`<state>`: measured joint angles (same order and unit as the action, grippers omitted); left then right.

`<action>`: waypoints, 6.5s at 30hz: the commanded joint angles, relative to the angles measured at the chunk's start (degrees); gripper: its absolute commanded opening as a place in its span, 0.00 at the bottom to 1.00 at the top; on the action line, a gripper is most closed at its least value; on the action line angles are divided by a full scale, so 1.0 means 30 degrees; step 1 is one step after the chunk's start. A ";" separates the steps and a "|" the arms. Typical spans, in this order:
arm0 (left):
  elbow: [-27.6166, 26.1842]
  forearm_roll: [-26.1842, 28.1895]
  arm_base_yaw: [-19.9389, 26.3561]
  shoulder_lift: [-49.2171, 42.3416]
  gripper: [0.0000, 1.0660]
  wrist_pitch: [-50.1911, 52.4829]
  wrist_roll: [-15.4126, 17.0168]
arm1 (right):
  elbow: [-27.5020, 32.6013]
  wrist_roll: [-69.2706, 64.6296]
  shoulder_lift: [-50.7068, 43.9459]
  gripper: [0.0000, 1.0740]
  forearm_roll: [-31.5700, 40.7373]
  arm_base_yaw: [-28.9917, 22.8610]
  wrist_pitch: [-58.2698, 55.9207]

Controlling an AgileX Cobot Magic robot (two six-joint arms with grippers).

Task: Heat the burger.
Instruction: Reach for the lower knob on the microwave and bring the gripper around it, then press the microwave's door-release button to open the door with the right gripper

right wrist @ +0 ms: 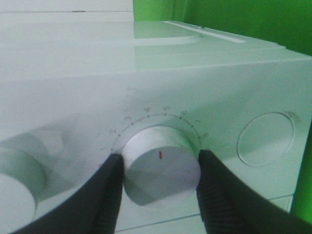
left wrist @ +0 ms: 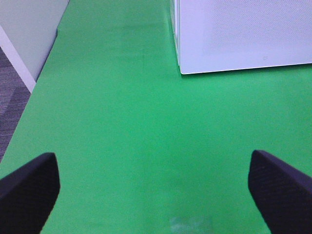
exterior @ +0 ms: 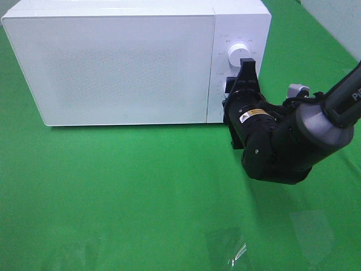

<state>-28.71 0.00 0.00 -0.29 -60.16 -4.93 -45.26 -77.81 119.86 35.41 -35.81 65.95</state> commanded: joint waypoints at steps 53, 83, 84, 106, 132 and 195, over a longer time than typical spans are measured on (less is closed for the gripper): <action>0.0057 -0.0153 0.0000 -0.0458 0.92 0.0229 -0.0019 | 0.3400 1.3961 -0.5539 0.67 -0.4335 0.0592 -0.6379; 0.0057 -0.0153 0.0000 -0.0458 0.92 0.0229 -0.0019 | 0.0172 2.2842 -1.8717 0.67 -1.4439 0.4947 -3.3690; 0.0057 -0.0153 0.0000 -0.0458 0.92 0.0229 -0.0019 | 0.0172 2.3281 -1.9366 0.67 -1.4439 0.4947 -3.5027; 0.0057 -0.0153 0.0000 -0.0458 0.92 0.0229 -0.0019 | 0.3285 2.4809 -2.8724 0.67 -1.4419 0.5061 -3.9897; 0.0057 -0.0153 0.0000 -0.0458 0.92 0.0229 -0.0019 | 0.5940 2.4160 -3.8789 0.69 -1.2930 1.1746 -3.6058; 0.0057 -0.0153 0.0000 -0.0363 0.92 0.0229 -0.0019 | 0.7257 2.4446 -3.5886 0.68 -1.2739 1.2548 -2.9794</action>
<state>-28.71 -0.57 0.00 -0.29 -60.16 -4.93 -25.61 -4.70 10.37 -3.32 1.66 -30.54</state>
